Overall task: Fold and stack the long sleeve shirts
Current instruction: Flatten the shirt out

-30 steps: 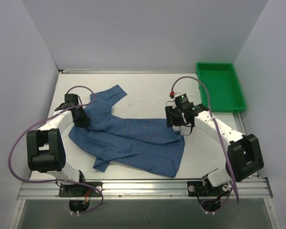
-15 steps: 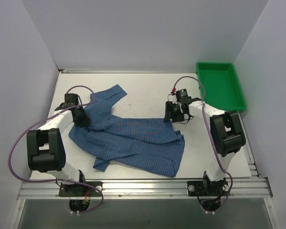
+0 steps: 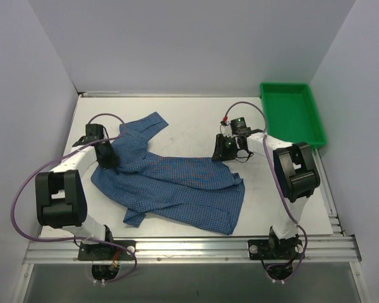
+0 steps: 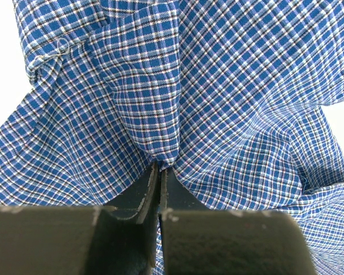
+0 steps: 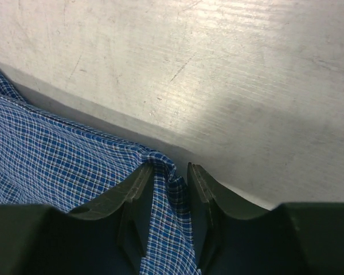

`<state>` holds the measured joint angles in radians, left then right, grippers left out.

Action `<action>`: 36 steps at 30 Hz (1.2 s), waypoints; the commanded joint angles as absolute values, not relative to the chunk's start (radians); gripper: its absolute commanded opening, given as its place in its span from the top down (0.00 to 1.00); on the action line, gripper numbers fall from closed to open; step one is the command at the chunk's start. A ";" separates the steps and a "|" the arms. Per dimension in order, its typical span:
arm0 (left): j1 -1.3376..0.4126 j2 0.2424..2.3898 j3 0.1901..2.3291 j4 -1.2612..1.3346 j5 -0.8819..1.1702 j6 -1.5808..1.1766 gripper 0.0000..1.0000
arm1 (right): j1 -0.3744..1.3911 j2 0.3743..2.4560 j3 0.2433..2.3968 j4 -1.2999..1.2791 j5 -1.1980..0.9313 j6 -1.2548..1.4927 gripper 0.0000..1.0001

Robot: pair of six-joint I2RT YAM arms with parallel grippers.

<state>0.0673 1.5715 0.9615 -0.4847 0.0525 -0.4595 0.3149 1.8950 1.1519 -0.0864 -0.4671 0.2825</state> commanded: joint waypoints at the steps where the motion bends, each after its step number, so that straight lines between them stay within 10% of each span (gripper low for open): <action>1: 0.072 1.557 0.996 -0.448 0.063 -0.446 0.93 | 0.321 1.844 1.138 -0.107 -0.497 0.262 0.71; 11: 0.074 1.519 1.005 -0.448 0.041 -0.433 0.93 | 0.333 1.663 1.115 -0.123 -0.336 0.235 0.92; 31: -0.089 1.750 1.615 -0.413 -0.046 -0.476 0.95 | 0.240 1.616 1.362 -0.158 0.115 0.146 0.93; 36: -0.127 1.983 1.828 -0.400 -0.035 -0.479 0.69 | 0.192 1.726 1.492 -0.158 0.201 0.147 0.77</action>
<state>-0.1272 1.8832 1.7283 -0.4324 0.0036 -0.4801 0.2264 1.6665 1.4307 -0.1432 0.0490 0.1741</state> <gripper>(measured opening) 0.251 0.175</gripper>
